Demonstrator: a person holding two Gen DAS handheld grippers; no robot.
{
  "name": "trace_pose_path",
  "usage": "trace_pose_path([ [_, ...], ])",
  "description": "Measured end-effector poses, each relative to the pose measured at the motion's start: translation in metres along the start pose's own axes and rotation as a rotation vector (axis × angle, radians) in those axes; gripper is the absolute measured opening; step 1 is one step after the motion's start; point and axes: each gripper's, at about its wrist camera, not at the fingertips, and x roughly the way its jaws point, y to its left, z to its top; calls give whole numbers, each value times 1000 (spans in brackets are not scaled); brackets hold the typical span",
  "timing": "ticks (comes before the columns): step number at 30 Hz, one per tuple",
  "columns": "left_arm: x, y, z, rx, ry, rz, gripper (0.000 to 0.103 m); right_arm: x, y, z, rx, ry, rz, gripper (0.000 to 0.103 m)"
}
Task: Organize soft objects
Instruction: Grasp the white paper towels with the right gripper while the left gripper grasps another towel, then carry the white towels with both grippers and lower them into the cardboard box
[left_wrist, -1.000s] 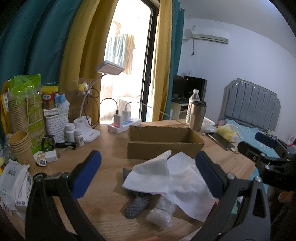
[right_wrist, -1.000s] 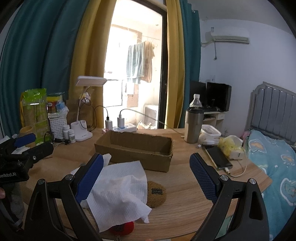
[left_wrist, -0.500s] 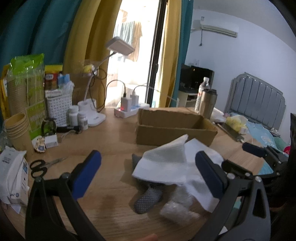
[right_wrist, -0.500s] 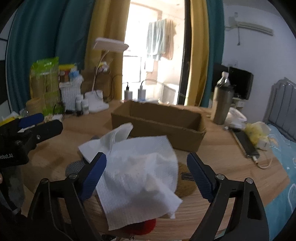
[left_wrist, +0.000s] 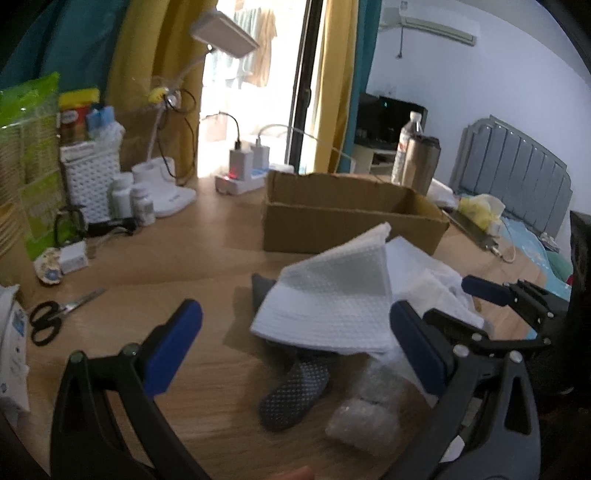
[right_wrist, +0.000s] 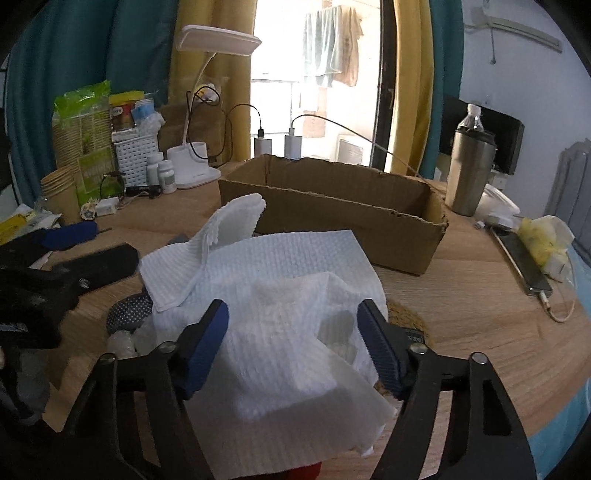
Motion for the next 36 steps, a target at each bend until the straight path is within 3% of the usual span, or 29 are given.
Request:
trace_pose_path([
  [3, 12, -4, 1, 6, 29, -9, 102, 5, 0, -1, -5, 20, 29, 56],
  [8, 28, -15, 7, 34, 64, -34, 102, 9, 0, -4, -4, 38, 68, 17],
  [10, 38, -20, 10, 46, 95, -62, 102, 8, -1, -3, -2, 35, 80, 11],
  [19, 63, -19, 14, 50, 192, -78, 87, -3, -10, 7, 7, 8, 97, 6],
  [24, 71, -15, 10, 49, 239, -71, 55, -14, -15, 20, 5, -17, 83, 6],
  [26, 72, -13, 11, 49, 246, -73, 48, -17, -17, 24, 4, -23, 76, 6],
  [31, 70, -7, 19, 25, 268, -105, 42, -25, -23, 37, 9, -47, 72, 6],
  [34, 59, -8, 24, 33, 252, -109, 29, -28, -28, 44, 10, -63, 59, 6],
  [36, 55, -9, 28, 37, 244, -121, 14, -30, -34, 49, 13, -72, 45, 6],
])
